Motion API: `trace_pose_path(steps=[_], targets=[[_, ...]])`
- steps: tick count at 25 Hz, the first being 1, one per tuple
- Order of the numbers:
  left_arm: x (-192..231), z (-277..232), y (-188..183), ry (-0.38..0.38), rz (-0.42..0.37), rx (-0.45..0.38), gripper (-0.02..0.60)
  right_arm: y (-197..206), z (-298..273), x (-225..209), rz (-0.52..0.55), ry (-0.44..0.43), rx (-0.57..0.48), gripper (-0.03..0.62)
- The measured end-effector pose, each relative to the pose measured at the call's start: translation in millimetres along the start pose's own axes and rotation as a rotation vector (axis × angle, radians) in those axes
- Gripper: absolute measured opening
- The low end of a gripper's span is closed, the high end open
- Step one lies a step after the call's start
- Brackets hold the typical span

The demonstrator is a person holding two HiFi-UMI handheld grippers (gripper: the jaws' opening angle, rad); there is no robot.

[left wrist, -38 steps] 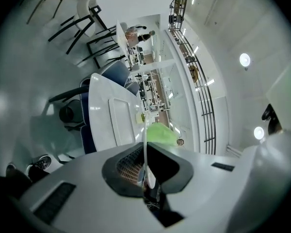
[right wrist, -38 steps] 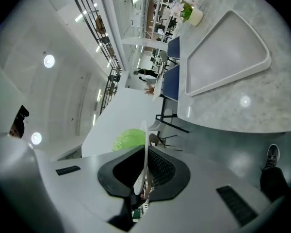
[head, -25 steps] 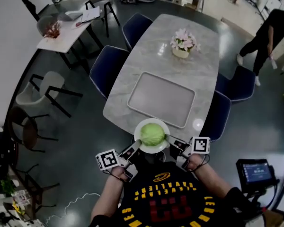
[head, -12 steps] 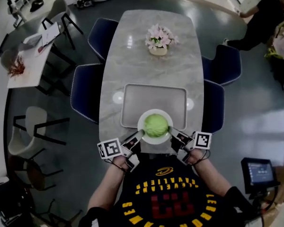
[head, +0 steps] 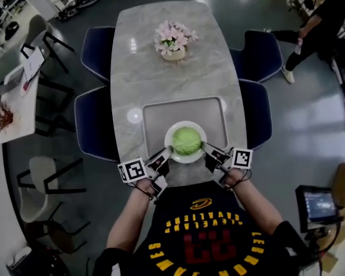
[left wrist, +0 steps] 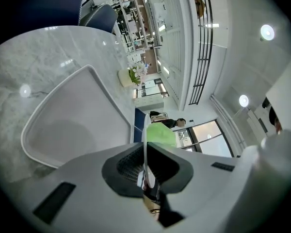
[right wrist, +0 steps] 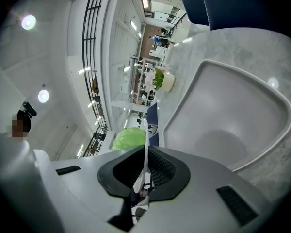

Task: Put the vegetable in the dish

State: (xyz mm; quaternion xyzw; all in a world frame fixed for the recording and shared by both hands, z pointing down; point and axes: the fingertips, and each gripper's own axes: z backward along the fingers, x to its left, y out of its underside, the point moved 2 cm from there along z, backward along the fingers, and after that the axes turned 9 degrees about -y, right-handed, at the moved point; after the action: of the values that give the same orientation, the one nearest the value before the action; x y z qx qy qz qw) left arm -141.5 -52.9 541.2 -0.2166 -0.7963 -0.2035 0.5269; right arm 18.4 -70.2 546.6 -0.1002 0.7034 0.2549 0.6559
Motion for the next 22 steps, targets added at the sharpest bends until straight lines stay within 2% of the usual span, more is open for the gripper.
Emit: trace_pose_path(steps=[3, 7, 9, 11, 14, 19, 20, 22], targets=[[6.9, -7.0, -7.6, 0.010, -0.016, 0.004, 0.018, -4.2, -5.5, -10.7, 0.011, 0.001, 0.010, 0.021], [22.2, -22.2, -18.2, 0.005, 0.007, -0.001, 0.018, -16.7, -16.9, -31.8, 0.036, 0.004, 0.044, 0.021], [25.0, -30.6, -22.3, 0.026, 0.002, 0.002, 0.018, -18.6, -19.7, -45.0, 0.034, 0.025, 0.062, 0.021], [29.3, -39.3, -26.7, 0.035, -0.027, 0.009, 0.018, -20.9, -22.9, -55.0, 0.033, 0.036, 0.076, 0.021], [41.7, -50.6, -32.5, 0.003, -0.093, 0.018, 0.018, -26.3, -27.8, -64.6, 0.050, 0.026, 0.095, 0.021], [54.1, -67.7, -33.6, -0.002, -0.117, 0.039, 0.018, -33.5, -29.7, -77.7, 0.059, 0.001, 0.116, 0.021], [56.7, -70.4, -33.4, -0.007, -0.121, 0.046, 0.018, -32.7, -27.7, -81.2, 0.042, 0.016, 0.118, 0.021], [62.2, -74.9, -33.2, -0.020, -0.124, 0.064, 0.020, -25.4, -14.6, -97.4, -0.057, 0.146, 0.114, 0.021]])
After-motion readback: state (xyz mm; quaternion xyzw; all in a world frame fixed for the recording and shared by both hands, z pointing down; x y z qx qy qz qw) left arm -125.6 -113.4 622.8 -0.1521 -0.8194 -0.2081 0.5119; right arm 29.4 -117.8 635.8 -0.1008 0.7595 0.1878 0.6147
